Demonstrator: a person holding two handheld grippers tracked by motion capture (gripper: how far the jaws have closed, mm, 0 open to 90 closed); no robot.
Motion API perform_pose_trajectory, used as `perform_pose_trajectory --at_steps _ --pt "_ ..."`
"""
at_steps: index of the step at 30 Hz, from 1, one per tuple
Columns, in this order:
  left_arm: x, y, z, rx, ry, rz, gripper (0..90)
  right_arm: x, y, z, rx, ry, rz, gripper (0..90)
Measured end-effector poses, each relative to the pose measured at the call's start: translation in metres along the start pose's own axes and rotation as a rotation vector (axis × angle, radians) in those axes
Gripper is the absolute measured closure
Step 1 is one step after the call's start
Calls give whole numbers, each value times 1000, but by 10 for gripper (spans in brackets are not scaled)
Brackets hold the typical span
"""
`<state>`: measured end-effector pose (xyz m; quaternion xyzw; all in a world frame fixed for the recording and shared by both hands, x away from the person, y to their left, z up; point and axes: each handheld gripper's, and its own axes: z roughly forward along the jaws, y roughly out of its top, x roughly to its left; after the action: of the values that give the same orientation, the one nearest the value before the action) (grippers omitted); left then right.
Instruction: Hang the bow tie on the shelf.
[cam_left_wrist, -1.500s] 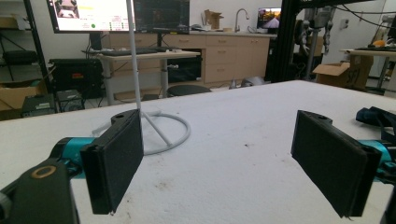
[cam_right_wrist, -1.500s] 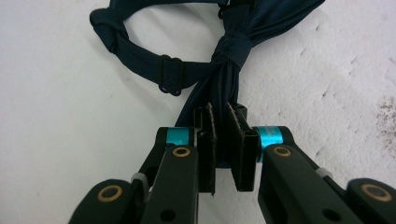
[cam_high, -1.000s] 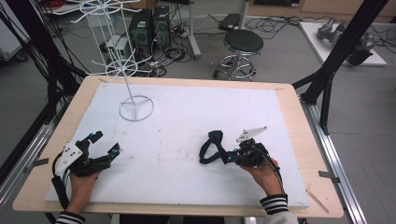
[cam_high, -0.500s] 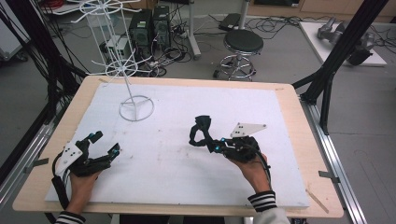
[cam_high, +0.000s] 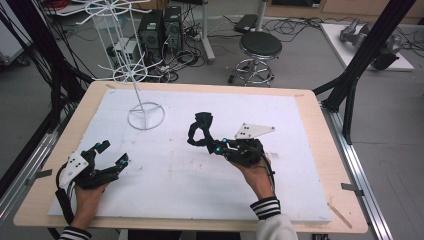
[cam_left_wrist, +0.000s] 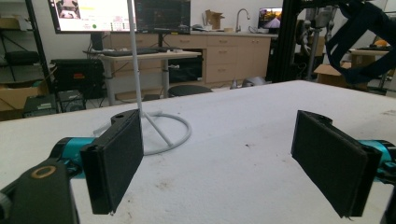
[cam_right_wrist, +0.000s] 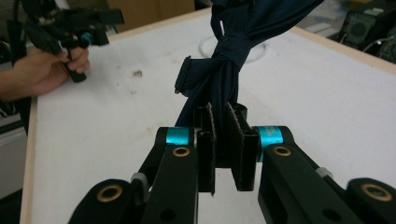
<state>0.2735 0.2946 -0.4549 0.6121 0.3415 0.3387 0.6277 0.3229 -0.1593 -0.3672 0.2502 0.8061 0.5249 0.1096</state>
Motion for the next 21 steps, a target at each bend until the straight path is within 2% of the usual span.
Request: perform_pose_trajectory --at_steps 8,15,21 --pt "0 0 0 0 -1 0 172 9 19 19 -50 30 -24 827" --pt "0 0 0 3 0 -1 172 14 31 29 -83 48 -46 827" --pt "0 0 0 4 -1 -3 172 14 38 35 -104 53 -28 827"
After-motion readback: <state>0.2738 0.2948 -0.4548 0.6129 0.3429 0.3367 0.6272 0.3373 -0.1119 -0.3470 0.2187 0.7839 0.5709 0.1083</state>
